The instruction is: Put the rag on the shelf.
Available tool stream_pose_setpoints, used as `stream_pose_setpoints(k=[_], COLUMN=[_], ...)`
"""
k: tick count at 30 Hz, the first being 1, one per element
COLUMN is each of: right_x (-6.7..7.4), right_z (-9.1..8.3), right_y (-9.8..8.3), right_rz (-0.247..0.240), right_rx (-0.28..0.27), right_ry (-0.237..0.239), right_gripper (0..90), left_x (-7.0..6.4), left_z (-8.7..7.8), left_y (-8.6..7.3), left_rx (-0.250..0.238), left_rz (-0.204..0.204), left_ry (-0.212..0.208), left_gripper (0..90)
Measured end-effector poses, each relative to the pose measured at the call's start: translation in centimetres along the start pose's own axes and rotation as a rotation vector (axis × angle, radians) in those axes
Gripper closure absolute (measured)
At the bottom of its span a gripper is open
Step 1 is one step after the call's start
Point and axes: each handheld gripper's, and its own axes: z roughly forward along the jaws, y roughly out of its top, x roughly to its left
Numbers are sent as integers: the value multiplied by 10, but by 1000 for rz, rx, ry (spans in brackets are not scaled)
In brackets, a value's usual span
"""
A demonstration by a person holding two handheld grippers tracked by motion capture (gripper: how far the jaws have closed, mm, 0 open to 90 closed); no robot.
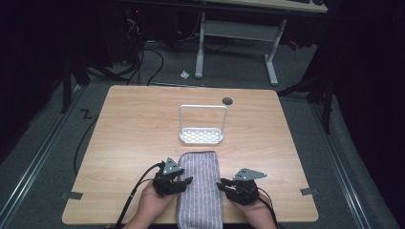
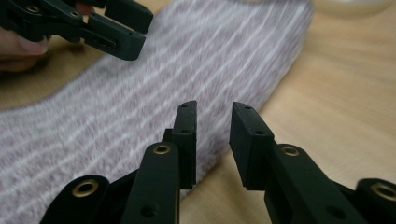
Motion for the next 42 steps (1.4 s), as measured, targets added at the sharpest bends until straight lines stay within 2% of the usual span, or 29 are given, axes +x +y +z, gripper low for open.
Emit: stream_pose_setpoints(k=[2, 3, 4, 7, 9, 10, 11, 12, 14, 15, 17, 19, 21, 23, 28, 30, 32, 34, 35, 36, 37, 38, 39, 40, 42], right_x=[0, 0, -2, -7, -8, -8, -8, -9, -9, -7, -7, -7, -10, -11, -8, -4, -4, -7, -7, -15, -15, -26, -26, -34, -37], right_z=[-5, -5, -6, -5, -4, -4, -4, -1, 0, 1, 0, 0, 1, 1, 4, 9, 16, 26, 26, 39, 39, 55, 55, 68, 71], right_y=[3, 3, 3, 0, 0, 0, 0, 1, 1, 2, 2, 2, 1, 1, 3, 10, 20, 33, 33, 44, 44, 55, 55, 59, 60], right_rz=[-6, -6, -2, 18, 11, 11, 11, 6, 7, -16, -25, -40, -21, -15, -16, -7, 5, 18, 18, 22, 22, 84, 84, 100, 108], right_rx=[-30, -30, -41, -35, -32, -35, -35, -29, -27, -25, -24, -25, -23, -23, -32, -45, -57, -44, -44, -38, -38, -11, -11, 11, 21], right_ry=[-17, -17, -24, -28, -31, -27, -27, -30, -30, -38, -42, -50, -52, -54, -76, -91, -111, -142, -142, -179, -179, -189, -189, -221, -224], right_gripper=[710, 710, 703, 698, 693, 690, 690, 689, 689, 688, 688, 683, 680, 677, 655, 617, 581, 565, 565, 549, 549, 522, 522, 517, 516], left_x=[5, 12, 23, 37, 44, 44, 44, 44, 42, 38, 35, 28, 26, 24, 25, 26, 26, 27, 27, 27, 27, 29, 29, 29, 29], left_z=[-1, 1, 5, 14, 24, 27, 27, 30, 31, 33, 34, 35, 35, 36, 36, 35, 35, 35, 35, 35, 35, 35, 35, 35, 35], left_y=[2, 4, 9, 14, 15, 15, 15, 18, 19, 18, 19, 18, 18, 18, 17, 17, 17, 17, 17, 17, 17, 17, 17, 17, 17], left_rx=[-10, -15, -8, -42, -17, -30, -30, -23, -20, -22, -19, -12, -9, -7, -8, -7, -8, -9, -9, -7, -7, -8, -8, -7, -7], left_rz=[-2, -18, -69, -144, -188, -172, -172, -168, -166, -134, -121, -96, -96, -91, -104, -107, -111, -113, -115, -117, -117, -125, -125, -126, -129], left_ry=[15, 40, 62, 84, 89, 101, 101, 121, 124, 134, 133, 126, 121, 127, 114, 109, 105, 103, 101, 96, 96, 83, 83, 79, 74], left_gripper=[471, 471, 428, 427, 442, 456, 475, 487, 507, 572, 584, 652, 733, 762, 787, 794, 796, 796, 796, 796, 795, 795, 795, 795, 794])
